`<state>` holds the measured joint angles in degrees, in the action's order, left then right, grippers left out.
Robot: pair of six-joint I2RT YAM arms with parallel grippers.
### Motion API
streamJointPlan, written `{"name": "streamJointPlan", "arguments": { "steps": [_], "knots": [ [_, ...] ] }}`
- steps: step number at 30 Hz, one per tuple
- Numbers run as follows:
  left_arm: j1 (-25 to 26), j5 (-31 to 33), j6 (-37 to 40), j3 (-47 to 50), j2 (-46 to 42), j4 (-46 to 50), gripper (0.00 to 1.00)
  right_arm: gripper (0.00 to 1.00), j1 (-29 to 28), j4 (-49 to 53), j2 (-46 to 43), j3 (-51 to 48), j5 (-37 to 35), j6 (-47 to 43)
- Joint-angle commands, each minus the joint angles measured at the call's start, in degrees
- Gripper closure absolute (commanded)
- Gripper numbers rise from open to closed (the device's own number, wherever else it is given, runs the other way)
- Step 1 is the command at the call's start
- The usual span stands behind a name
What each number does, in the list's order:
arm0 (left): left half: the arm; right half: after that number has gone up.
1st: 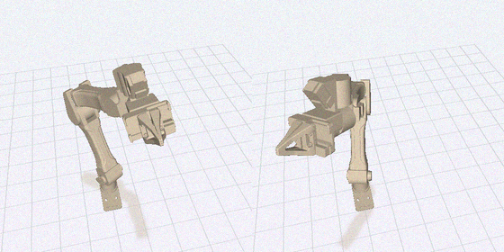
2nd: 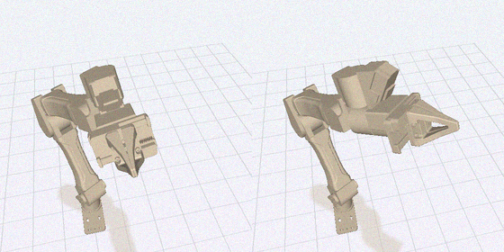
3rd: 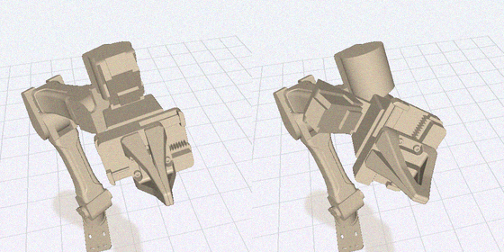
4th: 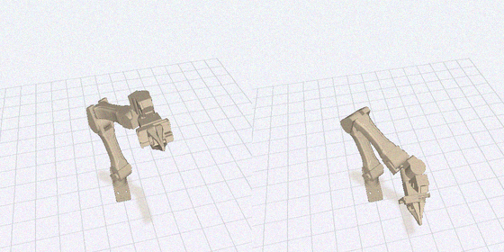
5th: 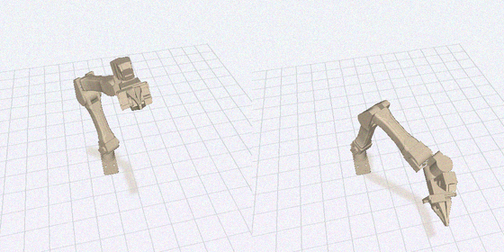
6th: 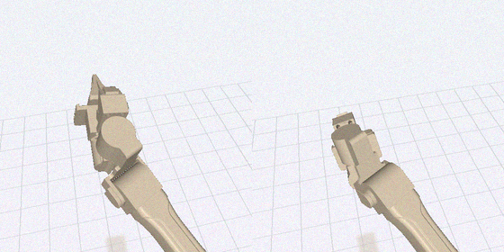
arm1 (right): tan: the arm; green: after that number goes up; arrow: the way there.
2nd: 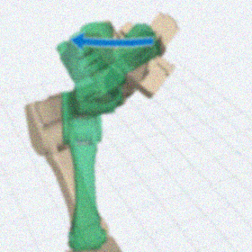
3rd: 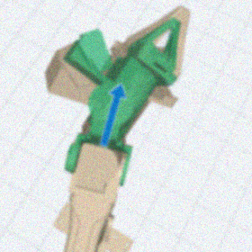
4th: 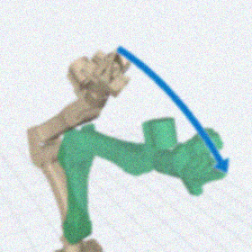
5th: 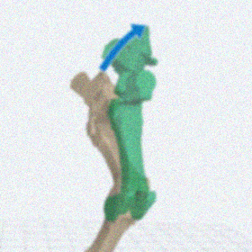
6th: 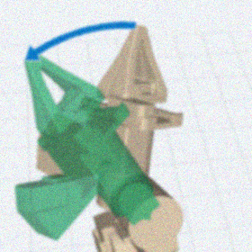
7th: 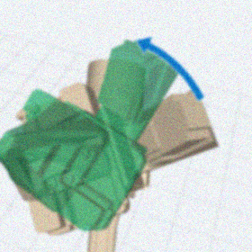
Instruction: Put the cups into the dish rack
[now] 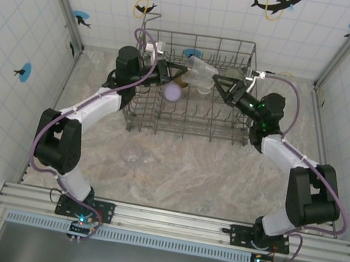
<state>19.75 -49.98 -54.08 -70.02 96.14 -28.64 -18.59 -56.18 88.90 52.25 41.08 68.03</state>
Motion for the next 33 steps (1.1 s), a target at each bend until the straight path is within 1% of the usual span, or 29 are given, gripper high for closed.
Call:
{"name": "streamJointPlan", "arguments": {
  "steps": [1, 11, 16, 21, 23, 26, 31, 33],
  "knots": [
    [-0.41, -2.92, -3.33, -0.05, 1.14, -7.29, 1.00, 0.01, -0.99, -4.20, 1.82, 4.11, 0.58, 1.61],
    [-0.41, -3.20, -5.52, 1.11, 1.39, -10.56, 1.00, 0.01, -0.94, -7.70, 5.31, 3.22, -1.29, 4.10],
    [-0.44, -3.29, -5.78, 1.20, 1.07, -10.84, 1.00, 0.01, -0.67, -6.54, 5.40, 2.51, -2.77, 3.59],
    [-0.43, -3.37, -5.95, 1.58, 1.24, -11.51, 1.00, 0.00, -1.07, -7.88, 6.88, 4.54, -1.83, 5.36],
    [-0.43, -2.49, -6.36, 2.82, 1.08, -12.82, 1.00, 0.00, -1.68, -7.51, 7.87, 6.17, -0.95, 6.05],
    [-0.37, -2.82, -8.79, 4.40, 1.36, -17.24, 1.00, 0.03, -2.22, -10.65, 9.26, 6.78, -0.98, 8.57],
    [-0.41, -3.33, -10.16, 3.88, 2.72, -18.11, 1.00, 0.10, -2.46, -14.13, 11.30, 8.06, -0.15, 11.97],
    [-0.41, -3.55, -10.09, 3.50, 3.15, -18.03, 1.00, 0.16, -2.67, -14.95, 12.18, 8.99, 0.69, 13.18]
  ]
}}
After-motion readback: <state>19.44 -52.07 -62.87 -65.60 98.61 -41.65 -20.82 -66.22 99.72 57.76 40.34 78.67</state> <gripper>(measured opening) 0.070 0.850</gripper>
